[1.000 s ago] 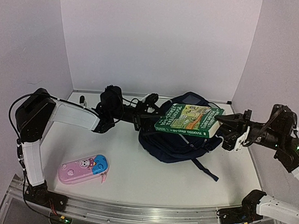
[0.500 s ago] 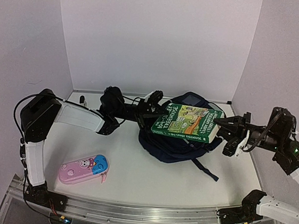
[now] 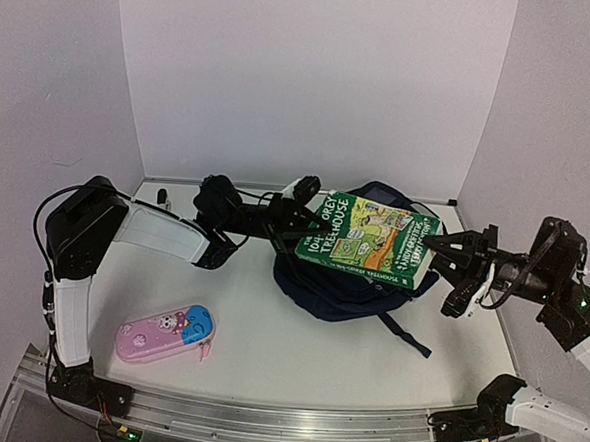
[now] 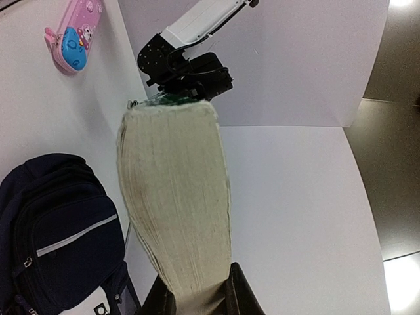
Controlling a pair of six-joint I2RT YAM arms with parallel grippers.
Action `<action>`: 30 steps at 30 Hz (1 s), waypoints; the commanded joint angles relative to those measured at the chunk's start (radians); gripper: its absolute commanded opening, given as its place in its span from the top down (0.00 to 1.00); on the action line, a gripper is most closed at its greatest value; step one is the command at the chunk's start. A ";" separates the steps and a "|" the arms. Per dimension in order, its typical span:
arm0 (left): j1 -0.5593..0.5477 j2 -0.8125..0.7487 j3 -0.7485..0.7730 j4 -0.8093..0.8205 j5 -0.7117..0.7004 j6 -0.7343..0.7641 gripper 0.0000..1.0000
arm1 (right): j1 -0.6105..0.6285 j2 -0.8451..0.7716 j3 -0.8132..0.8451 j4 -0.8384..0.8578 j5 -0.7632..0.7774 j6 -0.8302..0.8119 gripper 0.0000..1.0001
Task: Pack the student bag
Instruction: Pick up the book from the student bag.
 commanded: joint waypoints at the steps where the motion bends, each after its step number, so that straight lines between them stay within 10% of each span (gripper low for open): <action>1: -0.004 -0.017 -0.005 0.088 -0.033 0.004 0.98 | 0.006 -0.002 -0.001 0.068 -0.051 -0.003 0.99; 3: -0.003 -0.026 -0.019 0.095 -0.050 0.013 1.00 | 0.007 -0.001 -0.003 0.066 -0.046 -0.003 0.86; 6: 0.020 -0.054 -0.072 0.129 -0.104 0.025 1.00 | 0.006 -0.001 0.004 0.050 -0.008 0.012 0.41; 11: 0.130 -0.166 -0.239 0.091 -0.253 0.095 1.00 | 0.006 0.063 0.064 0.016 0.207 0.177 0.05; 19: 0.260 -0.445 -0.405 -0.273 -0.474 0.402 1.00 | 0.005 0.425 0.422 -0.239 0.643 0.672 0.02; 30: 0.286 -0.897 -0.555 -0.838 -0.935 0.627 1.00 | 0.007 0.913 0.874 -0.700 0.532 1.192 0.02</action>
